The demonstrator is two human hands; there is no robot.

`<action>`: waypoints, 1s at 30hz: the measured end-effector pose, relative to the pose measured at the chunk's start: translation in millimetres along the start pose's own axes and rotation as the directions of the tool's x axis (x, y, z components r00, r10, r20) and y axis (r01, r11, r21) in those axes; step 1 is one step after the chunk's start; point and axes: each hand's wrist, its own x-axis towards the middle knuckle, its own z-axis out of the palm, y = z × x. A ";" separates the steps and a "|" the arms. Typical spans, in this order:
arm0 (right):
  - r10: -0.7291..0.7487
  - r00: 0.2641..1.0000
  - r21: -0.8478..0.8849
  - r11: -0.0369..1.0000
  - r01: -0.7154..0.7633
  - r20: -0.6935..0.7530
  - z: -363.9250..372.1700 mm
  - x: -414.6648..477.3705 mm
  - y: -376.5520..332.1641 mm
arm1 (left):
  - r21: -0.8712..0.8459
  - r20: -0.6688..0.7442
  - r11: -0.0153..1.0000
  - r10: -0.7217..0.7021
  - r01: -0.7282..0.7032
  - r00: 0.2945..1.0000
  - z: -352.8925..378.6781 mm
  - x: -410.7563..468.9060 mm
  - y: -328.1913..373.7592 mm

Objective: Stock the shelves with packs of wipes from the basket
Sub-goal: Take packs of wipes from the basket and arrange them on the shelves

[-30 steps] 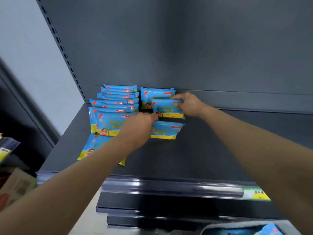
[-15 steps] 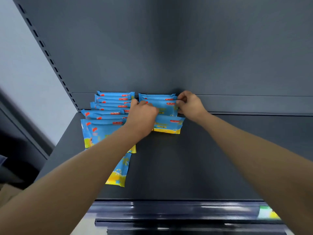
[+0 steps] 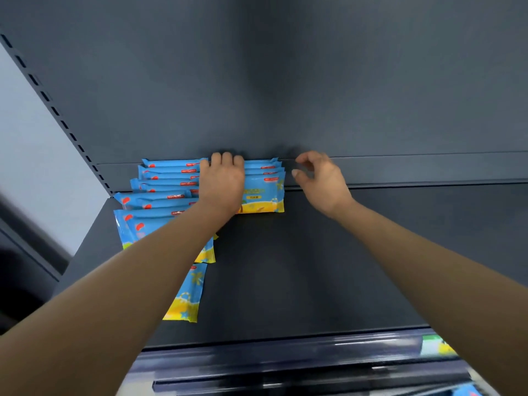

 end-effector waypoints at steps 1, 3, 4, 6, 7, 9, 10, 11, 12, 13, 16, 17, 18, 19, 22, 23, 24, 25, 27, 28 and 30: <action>-0.006 1.000 -0.004 1.000 0.006 -0.001 -1.7 -3.7 -0.5 | 0.011 -0.006 1.000 0.008 -0.008 1.000 -1.8 -2.5 1.6; -0.027 1.000 -0.015 1.000 0.027 -0.001 -6.9 -11.8 -2.9 | 0.019 -0.033 1.000 0.023 -0.023 0.999 -8.9 -8.7 6.0; -0.041 0.999 -0.022 0.999 0.041 -0.003 -10.6 -16.6 -4.9 | 0.002 -0.054 1.000 0.029 -0.029 0.998 -14.2 -12.9 9.0; -0.075 0.997 -0.037 0.997 0.074 -0.013 -21.0 -28.1 -10.9 | -0.071 -0.115 0.996 0.047 -0.055 0.992 -28.9 -23.3 16.5; -0.095 0.995 -0.049 0.994 0.094 -0.020 -27.5 -34.9 -14.3 | -0.115 -0.162 0.991 0.055 -0.075 0.985 -38.0 -29.8 20.8; -0.138 0.990 -0.094 0.987 0.134 -0.038 -42.7 -50.6 -21.0 | -0.184 -0.264 0.975 0.077 -0.128 0.962 -59.3 -44.5 31.9; -0.166 0.985 -0.129 0.979 0.159 -0.044 -50.6 -59.2 -24.2 | -0.204 -0.314 0.965 0.093 -0.163 0.945 -70.9 -52.7 37.9; -0.197 0.979 -0.175 0.967 0.186 -0.049 -60.4 -69.2 -27.0 | -0.211 -0.367 0.956 0.115 -0.203 0.923 -83.4 -61.9 45.5; -0.226 0.973 -0.225 0.952 0.209 -0.051 -68.5 -77.9 -30.1 | -0.205 -0.417 0.948 0.140 -0.243 0.898 -94.0 -70.3 51.3; -0.250 0.967 -0.275 0.935 0.225 -0.057 -76.8 -87.0 -32.9 | -0.190 -0.463 0.940 0.169 -0.284 0.870 -104.0 -78.5 57.4; -0.330 0.939 -0.393 0.880 0.267 -0.101 -111.1 -123.2 -37.1 | -0.130 -0.556 0.913 0.256 -0.387 0.791 -134.0 -107.9 80.7; -0.354 0.928 -0.419 0.865 0.277 -0.116 -123.0 -136.3 -37.0 | -0.126 -0.569 0.902 0.276 -0.413 0.775 -142.8 -117.8 88.5; -0.372 0.919 -0.440 0.852 0.283 -0.129 -134.4 -150.2 -36.1 | -0.130 -0.575 0.888 0.294 -0.441 0.763 -150.7 -127.8 96.8; -0.386 0.911 -0.458 0.841 0.286 -0.141 -145.4 -164.6 -33.8 | -0.141 -0.577 0.873 0.311 -0.467 0.755 -157.5 -137.9 105.7; -0.408 0.895 -0.507 0.819 0.271 -0.180 -175.2 -207.1 -17.5 | -0.185 -0.552 0.836 0.346 -0.516 0.758 -169.8 -169.4 136.1; -0.399 0.897 -0.521 0.816 0.253 -0.190 -184.3 -221.4 -9.0 | -0.200 -0.541 0.823 0.359 -0.532 0.760 -171.5 -180.2 148.0; -0.380 0.904 -0.532 0.816 0.227 -0.197 -192.6 -235.8 0.7 | -0.217 -0.528 0.808 0.375 -0.548 0.762 -171.4 -190.6 160.6; -0.350 0.916 -0.537 0.820 0.198 -0.197 -199.4 -249.7 11.4 | -0.234 -0.513 0.793 0.391 -0.563 0.764 -170.0 -200.4 173.1; -0.249 0.952 -0.524 0.843 0.121 -0.181 -210.0 -278.5 36.0 | -0.274 -0.474 0.761 0.425 -0.588 0.771 -163.0 -219.6 199.4; -0.194 0.967 -0.511 0.855 0.083 -0.168 -213.6 -291.4 49.2 | -0.295 -0.449 0.748 0.441 -0.595 0.777 -157.9 -228.3 212.5; -0.094 0.987 -0.485 0.874 0.021 -0.127 -216.8 -315.8 77.1 | -0.346 -0.382 0.721 0.476 -0.600 0.792 -143.7 -244.6 238.0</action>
